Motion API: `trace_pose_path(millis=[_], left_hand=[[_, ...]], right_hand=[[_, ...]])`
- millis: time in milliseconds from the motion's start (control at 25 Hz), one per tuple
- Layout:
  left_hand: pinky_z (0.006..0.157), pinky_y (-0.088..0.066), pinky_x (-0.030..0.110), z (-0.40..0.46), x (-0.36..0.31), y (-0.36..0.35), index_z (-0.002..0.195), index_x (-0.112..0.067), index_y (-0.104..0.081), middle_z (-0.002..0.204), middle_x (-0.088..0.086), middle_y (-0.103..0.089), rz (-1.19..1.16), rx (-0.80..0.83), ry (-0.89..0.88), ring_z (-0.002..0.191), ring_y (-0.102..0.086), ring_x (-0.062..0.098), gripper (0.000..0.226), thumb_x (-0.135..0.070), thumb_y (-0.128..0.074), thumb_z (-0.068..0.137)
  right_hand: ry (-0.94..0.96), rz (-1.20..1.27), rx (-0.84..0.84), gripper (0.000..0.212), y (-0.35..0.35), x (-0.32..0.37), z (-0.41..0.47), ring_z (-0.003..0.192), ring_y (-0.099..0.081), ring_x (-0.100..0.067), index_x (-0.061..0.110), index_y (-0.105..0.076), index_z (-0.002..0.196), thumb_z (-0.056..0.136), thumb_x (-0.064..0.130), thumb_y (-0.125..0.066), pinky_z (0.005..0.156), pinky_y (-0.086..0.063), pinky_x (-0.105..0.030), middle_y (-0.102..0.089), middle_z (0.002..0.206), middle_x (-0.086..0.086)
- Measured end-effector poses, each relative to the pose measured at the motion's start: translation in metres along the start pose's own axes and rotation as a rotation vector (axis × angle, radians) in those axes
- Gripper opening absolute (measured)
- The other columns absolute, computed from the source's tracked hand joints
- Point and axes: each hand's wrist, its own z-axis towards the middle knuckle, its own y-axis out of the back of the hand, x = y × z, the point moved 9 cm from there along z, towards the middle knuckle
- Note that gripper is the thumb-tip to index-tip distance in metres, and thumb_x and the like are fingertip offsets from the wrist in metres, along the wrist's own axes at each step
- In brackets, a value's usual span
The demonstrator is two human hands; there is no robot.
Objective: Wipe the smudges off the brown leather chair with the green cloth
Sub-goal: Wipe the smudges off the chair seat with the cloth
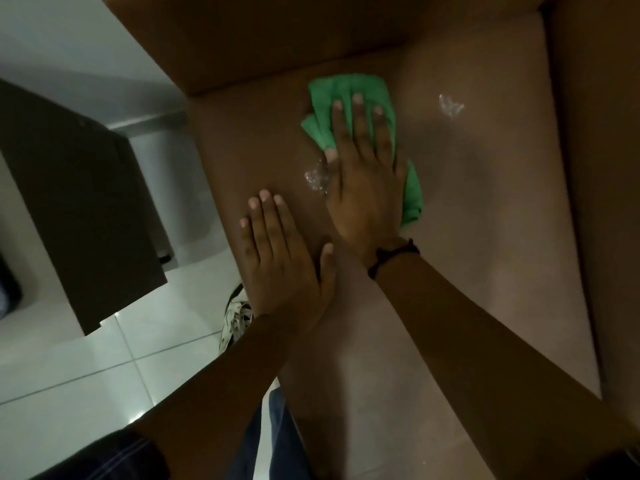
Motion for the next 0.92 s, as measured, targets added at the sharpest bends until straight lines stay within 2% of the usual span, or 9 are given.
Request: trace_pose_path(millis=[120,200,320,440,520,680,760,840,920], left_hand=[[0.14,-0.016,0.06,0.002,-0.004,0.007,0.172,0.01,-0.017,0.18,0.033,-0.02,-0.003,0.03,-0.002,0.171,-0.015,0.045,0.091,-0.054,-0.039,0.111],[0.137,-0.022,0.063,0.001,-0.007,0.012,0.171,0.01,-0.02,0.179,0.033,-0.022,-0.015,0.04,0.011,0.17,-0.018,0.045,0.092,-0.054,-0.041,0.109],[0.141,-0.011,0.057,0.003,-0.004,0.01,0.172,0.009,-0.017,0.18,0.033,-0.021,0.022,0.031,0.016,0.17,-0.015,0.045,0.091,-0.056,-0.037,0.111],[0.142,0.0,0.052,0.0,0.0,-0.002,0.172,0.01,-0.016,0.18,0.033,-0.017,0.078,0.03,-0.028,0.171,-0.012,0.045,0.096,-0.06,-0.036,0.11],[0.142,-0.003,0.054,-0.001,-0.002,-0.001,0.171,0.011,-0.019,0.179,0.034,-0.019,0.078,0.036,-0.038,0.17,-0.015,0.047,0.097,-0.059,-0.042,0.108],[0.138,-0.022,0.063,0.001,-0.008,0.01,0.169,0.013,-0.024,0.177,0.036,-0.024,0.014,0.071,0.008,0.169,-0.02,0.049,0.093,-0.054,-0.043,0.108],[0.139,-0.019,0.062,0.002,-0.005,0.009,0.17,0.013,-0.021,0.177,0.036,-0.024,0.036,0.067,0.015,0.169,-0.02,0.049,0.093,-0.056,-0.037,0.11],[0.141,-0.007,0.057,0.004,-0.005,0.006,0.171,0.012,-0.019,0.178,0.037,-0.022,0.078,0.05,-0.027,0.169,-0.017,0.05,0.094,-0.058,-0.031,0.11],[0.141,-0.002,0.056,0.002,-0.006,0.002,0.171,0.012,-0.018,0.178,0.037,-0.02,0.102,0.038,-0.059,0.169,-0.015,0.051,0.095,-0.056,-0.039,0.108]], right_hand=[[0.157,-0.061,0.175,0.059,0.005,-0.003,-0.048,0.167,-0.011,-0.027,0.029,-0.019,0.172,0.114,0.04,-0.028,0.121,-0.036,-0.063,-0.012,0.181,0.002],[0.008,-0.053,0.222,0.061,0.013,-0.029,-0.062,0.167,-0.007,-0.028,0.03,-0.015,0.172,0.114,0.044,-0.026,0.124,-0.032,-0.062,-0.008,0.181,0.001],[-0.112,0.011,0.114,0.061,0.014,-0.016,-0.025,0.166,-0.009,-0.032,0.029,-0.02,0.172,0.114,0.044,-0.029,0.127,-0.026,-0.063,-0.011,0.181,-0.004],[0.182,-0.018,0.05,0.058,-0.007,0.04,-0.012,0.165,-0.016,-0.032,0.03,-0.028,0.17,0.113,0.045,-0.031,0.125,-0.024,-0.058,-0.021,0.179,-0.003],[0.274,-0.051,0.079,0.057,-0.009,0.037,-0.033,0.166,-0.013,-0.027,0.033,-0.025,0.17,0.115,0.046,-0.027,0.127,-0.021,-0.056,-0.018,0.18,0.001],[-0.013,-0.074,0.16,0.06,0.009,-0.012,-0.039,0.167,-0.003,-0.03,0.036,-0.014,0.172,0.114,0.045,-0.028,0.13,-0.02,-0.061,-0.005,0.182,0.002],[-0.085,-0.011,0.126,0.061,0.007,0.004,-0.017,0.167,-0.004,-0.033,0.035,-0.017,0.172,0.113,0.045,-0.031,0.129,-0.017,-0.062,-0.007,0.181,-0.001],[0.083,-0.03,0.086,0.06,-0.003,0.038,-0.013,0.166,-0.009,-0.033,0.035,-0.023,0.171,0.113,0.047,-0.032,0.127,-0.019,-0.061,-0.013,0.181,-0.002],[0.241,-0.041,0.077,0.058,-0.011,0.041,-0.036,0.166,-0.011,-0.03,0.035,-0.023,0.17,0.114,0.047,-0.031,0.127,-0.022,-0.059,-0.016,0.18,0.0]])
